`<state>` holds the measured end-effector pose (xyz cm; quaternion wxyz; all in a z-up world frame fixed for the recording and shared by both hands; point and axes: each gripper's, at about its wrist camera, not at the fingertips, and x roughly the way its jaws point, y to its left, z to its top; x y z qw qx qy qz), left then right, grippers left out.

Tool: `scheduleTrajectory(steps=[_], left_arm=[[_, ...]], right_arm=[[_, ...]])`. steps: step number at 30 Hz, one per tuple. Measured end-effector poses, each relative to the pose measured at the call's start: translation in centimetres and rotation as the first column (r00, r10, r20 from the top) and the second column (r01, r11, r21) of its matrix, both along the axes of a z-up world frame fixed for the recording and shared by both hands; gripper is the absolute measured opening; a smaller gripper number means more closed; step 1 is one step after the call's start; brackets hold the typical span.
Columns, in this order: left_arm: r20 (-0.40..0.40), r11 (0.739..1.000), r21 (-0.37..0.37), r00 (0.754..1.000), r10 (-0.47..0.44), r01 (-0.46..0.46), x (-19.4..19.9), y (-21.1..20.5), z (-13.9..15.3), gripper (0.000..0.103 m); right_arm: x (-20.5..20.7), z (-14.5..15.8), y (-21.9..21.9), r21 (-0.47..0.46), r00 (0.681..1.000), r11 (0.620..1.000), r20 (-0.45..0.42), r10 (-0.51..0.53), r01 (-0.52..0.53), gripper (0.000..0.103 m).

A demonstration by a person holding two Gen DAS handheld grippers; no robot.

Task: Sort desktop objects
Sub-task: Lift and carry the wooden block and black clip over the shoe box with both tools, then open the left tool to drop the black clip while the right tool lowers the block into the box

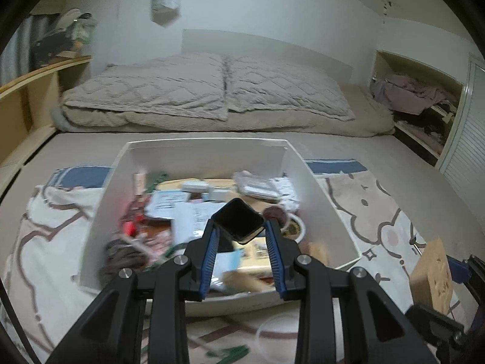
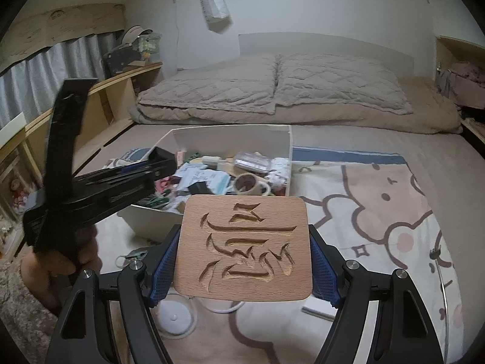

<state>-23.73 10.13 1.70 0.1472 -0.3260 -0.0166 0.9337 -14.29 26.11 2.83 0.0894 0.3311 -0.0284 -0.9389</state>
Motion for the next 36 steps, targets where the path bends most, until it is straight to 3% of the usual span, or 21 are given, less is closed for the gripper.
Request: scheduleTrajectory(steps=[14, 17, 19, 20, 21, 30, 36], left_arm=[[0.076, 0.997, -0.03, 0.994, -0.073, 0.075, -3.4, 7.3, -3.0, 0.032], [0.107, 0.996, -0.001, 0.99, -0.089, 0.089, -3.8, 7.8, -3.6, 0.032], [0.125, 0.995, 0.015, 0.988, -0.095, 0.094, -3.9, 7.9, -3.9, 0.041], [0.131, 0.996, 0.015, 0.987, -0.093, 0.092, -4.0, 8.0, -4.0, 0.065], [0.127, 0.996, 0.022, 0.988, -0.089, 0.087, -3.9, 7.8, -4.0, 0.082], [0.067, 0.999, 0.011, 0.997, -0.041, 0.041, -1.9, 3.5, -2.5, 0.085], [0.028, 0.998, -0.066, 1.0, 0.002, 0.0, 1.4, -1.3, -2.2, 0.085]], right_arm=[[-0.4, -0.5, 4.3, -0.036, 0.997, 0.997, 0.017, -0.07, 0.071, 0.078], [-0.6, -0.6, 4.8, -0.042, 0.997, 0.996, 0.019, -0.077, 0.077, 0.078], [-0.6, -0.7, 5.0, -0.043, 0.997, 0.996, 0.019, -0.08, 0.081, 0.078], [-0.6, -0.7, 5.0, -0.043, 0.996, 0.996, 0.02, -0.082, 0.082, 0.078], [-0.6, -0.7, 5.0, -0.044, 0.996, 0.995, 0.02, -0.083, 0.084, 0.078], [-1.0, -0.4, 4.8, -0.058, 0.996, 0.995, 0.022, -0.083, 0.084, 0.078], [-2.6, 0.2, 3.2, -0.053, 0.998, 0.997, 0.019, -0.058, 0.059, 0.078]])
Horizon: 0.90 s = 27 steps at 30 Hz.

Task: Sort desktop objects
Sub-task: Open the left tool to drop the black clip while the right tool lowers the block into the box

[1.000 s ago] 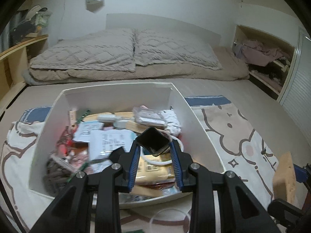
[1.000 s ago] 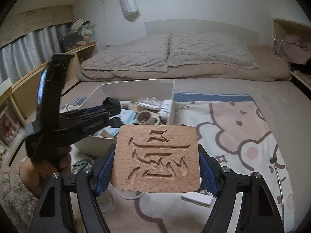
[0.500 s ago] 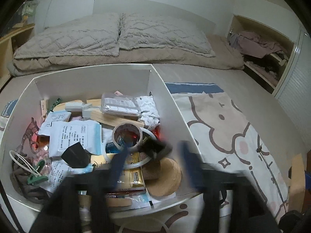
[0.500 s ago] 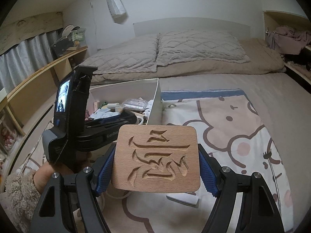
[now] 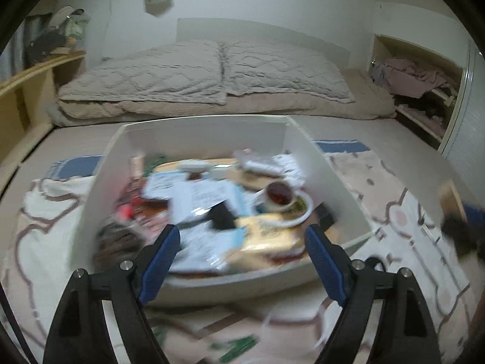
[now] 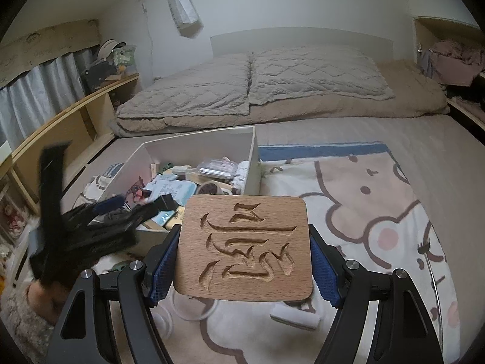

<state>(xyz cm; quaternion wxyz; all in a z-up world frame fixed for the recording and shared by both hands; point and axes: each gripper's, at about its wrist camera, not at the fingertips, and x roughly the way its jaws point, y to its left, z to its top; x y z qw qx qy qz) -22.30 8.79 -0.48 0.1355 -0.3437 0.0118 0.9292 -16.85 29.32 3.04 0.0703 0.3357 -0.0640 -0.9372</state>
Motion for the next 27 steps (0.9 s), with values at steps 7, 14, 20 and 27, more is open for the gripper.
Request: scheduleTrajectory(steps=[7, 14, 20, 27], left_arm=[[0.008, 0.998, -0.044, 0.999, 0.037, -0.037, 3.7, -4.9, -0.5, 0.087], [-0.024, 0.995, -0.048, 0.996, 0.085, -0.086, 6.5, -8.6, -0.5, 0.095], [-0.02, 0.991, 0.019, 0.991, 0.135, -0.134, 6.9, -11.1, -0.6, 0.095], [-0.037, 0.984, 0.049, 0.985, 0.171, -0.169, 6.9, -13.5, 0.1, 0.095]], right_arm=[[-4.3, 0.8, -3.3, 0.001, 0.999, 0.999, 0.02, 0.051, -0.051, 0.078], [-9.8, 0.5, -7.0, 0.004, 0.993, 0.996, 0.083, 0.084, -0.084, 0.078], [-14.4, -0.8, -10.7, 0.002, 0.978, 0.994, 0.178, 0.111, -0.113, 0.078], [-19.6, -4.0, -15.7, -0.037, 0.944, 0.99, 0.298, 0.14, -0.135, 0.078]])
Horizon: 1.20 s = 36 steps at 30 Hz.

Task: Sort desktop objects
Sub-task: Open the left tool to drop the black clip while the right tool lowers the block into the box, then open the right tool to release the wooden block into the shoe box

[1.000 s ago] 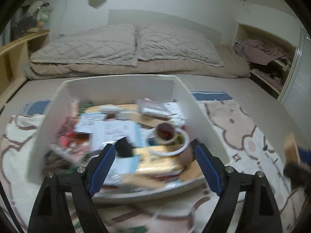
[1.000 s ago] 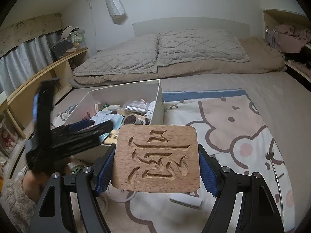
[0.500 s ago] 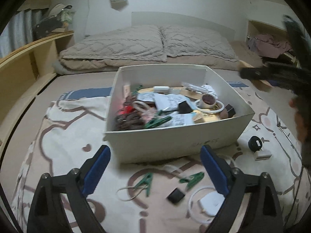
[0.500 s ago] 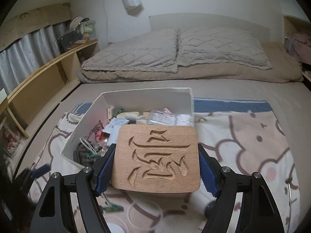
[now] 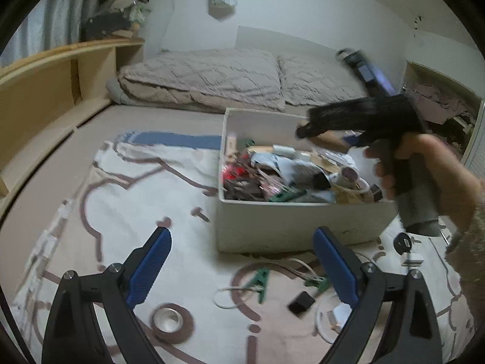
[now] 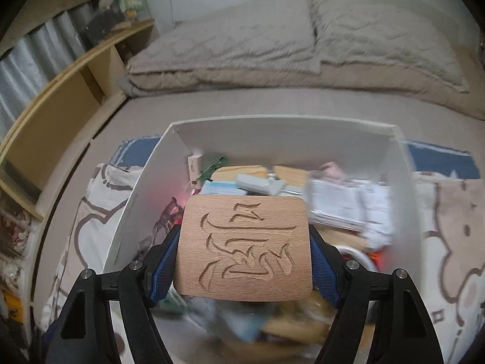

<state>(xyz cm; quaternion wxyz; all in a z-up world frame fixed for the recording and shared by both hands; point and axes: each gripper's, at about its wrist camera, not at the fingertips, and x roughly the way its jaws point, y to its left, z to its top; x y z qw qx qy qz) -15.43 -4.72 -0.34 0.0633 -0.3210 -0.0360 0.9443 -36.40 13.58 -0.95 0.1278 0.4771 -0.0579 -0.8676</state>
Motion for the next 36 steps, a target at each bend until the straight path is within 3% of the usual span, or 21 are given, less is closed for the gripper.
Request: scheduleTrajectory(steps=[10, 14, 15, 17, 18, 28, 36], left_arm=[[-0.027, 0.997, 0.021, 0.997, 0.076, -0.076, -0.5, -3.5, 0.3, 0.095], [-0.017, 0.995, 0.053, 0.996, 0.084, -0.083, -0.7, -4.3, 0.2, 0.096], [-0.014, 0.995, 0.063, 0.997, 0.08, -0.079, -0.7, -4.5, 0.1, 0.096], [-0.013, 0.994, 0.063, 0.996, 0.091, -0.09, -0.8, -4.6, 0.0, 0.096], [-0.012, 0.994, 0.062, 0.996, 0.091, -0.09, -0.9, -4.6, -0.1, 0.096], [-0.003, 0.996, 0.046, 0.997, 0.073, -0.072, -0.8, -3.8, -0.4, 0.099], [-0.017, 0.997, 0.047, 0.998, 0.068, -0.067, 0.1, -3.0, 0.4, 0.102]], right_arm=[[-7.1, -3.7, -3.5, 0.043, 0.992, 0.998, 0.112, -0.052, 0.048, 0.078], [-8.8, -4.6, -4.3, 0.011, 0.987, 0.997, 0.136, -0.08, 0.079, 0.078], [-9.0, -4.7, -4.4, -0.004, 0.987, 0.997, 0.143, -0.078, 0.079, 0.079], [-9.0, -4.6, -4.4, -0.014, 0.989, 0.996, 0.123, -0.085, 0.087, 0.093], [-8.9, -4.3, -4.3, -0.024, 0.99, 0.996, 0.108, -0.088, 0.091, 0.103], [-4.3, -0.5, -1.3, -0.14, 0.999, 0.989, 0.001, -0.038, 0.038, 0.103], [3.7, 3.0, 0.3, -0.115, 0.992, 0.992, -0.119, 0.038, -0.052, 0.103]])
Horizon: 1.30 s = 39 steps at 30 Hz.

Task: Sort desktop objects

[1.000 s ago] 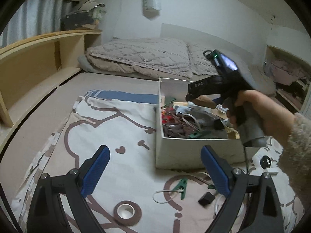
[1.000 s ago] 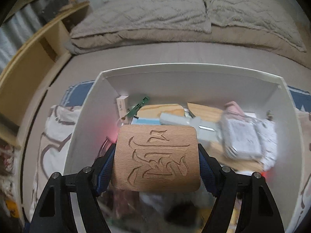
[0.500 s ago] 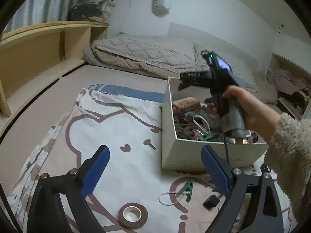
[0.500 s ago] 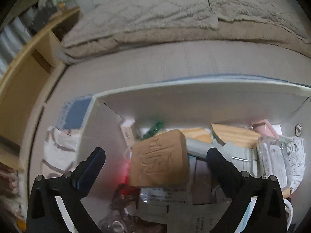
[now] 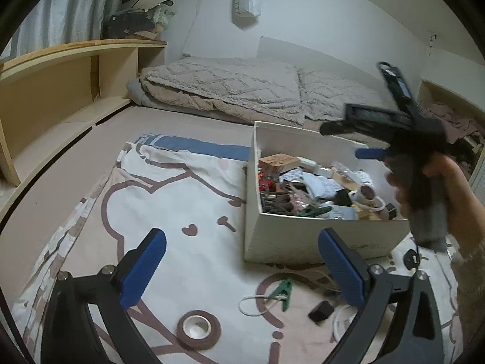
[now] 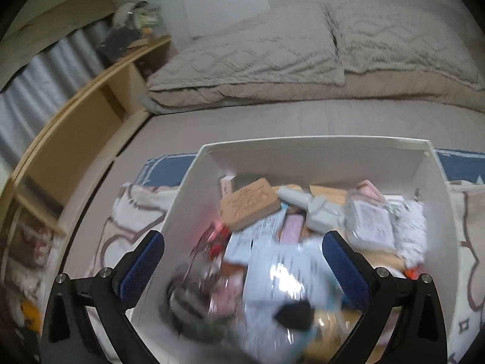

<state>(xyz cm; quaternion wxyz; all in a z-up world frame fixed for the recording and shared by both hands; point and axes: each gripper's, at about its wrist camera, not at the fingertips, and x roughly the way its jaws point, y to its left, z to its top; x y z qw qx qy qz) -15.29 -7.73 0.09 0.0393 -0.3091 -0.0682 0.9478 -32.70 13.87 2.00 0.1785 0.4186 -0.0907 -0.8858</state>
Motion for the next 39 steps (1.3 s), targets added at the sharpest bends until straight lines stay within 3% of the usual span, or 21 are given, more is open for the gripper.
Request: scheduleTrajectory(steps=[14, 31, 39], left_arm=[[-0.039, 1.0, -0.022, 0.999, -0.011, 0.01, 3.6, 3.0, 2.5, 0.103], [-0.09, 0.998, -0.052, 0.995, -0.03, 0.025, 10.6, 6.1, 3.6, 0.103], [-0.115, 0.993, -0.116, 0.992, -0.046, 0.032, 14.3, 7.7, 3.8, 0.103]], right_arm=[[15.4, 4.2, 4.6, 0.136, 0.972, 0.988, -0.233, -0.044, 0.077, 0.103], [26.7, 3.2, 8.0, 0.142, 0.935, 0.969, -0.324, -0.145, 0.2, 0.103], [31.2, 3.2, 8.5, 0.148, 0.914, 0.96, -0.369, -0.17, 0.238, 0.103]])
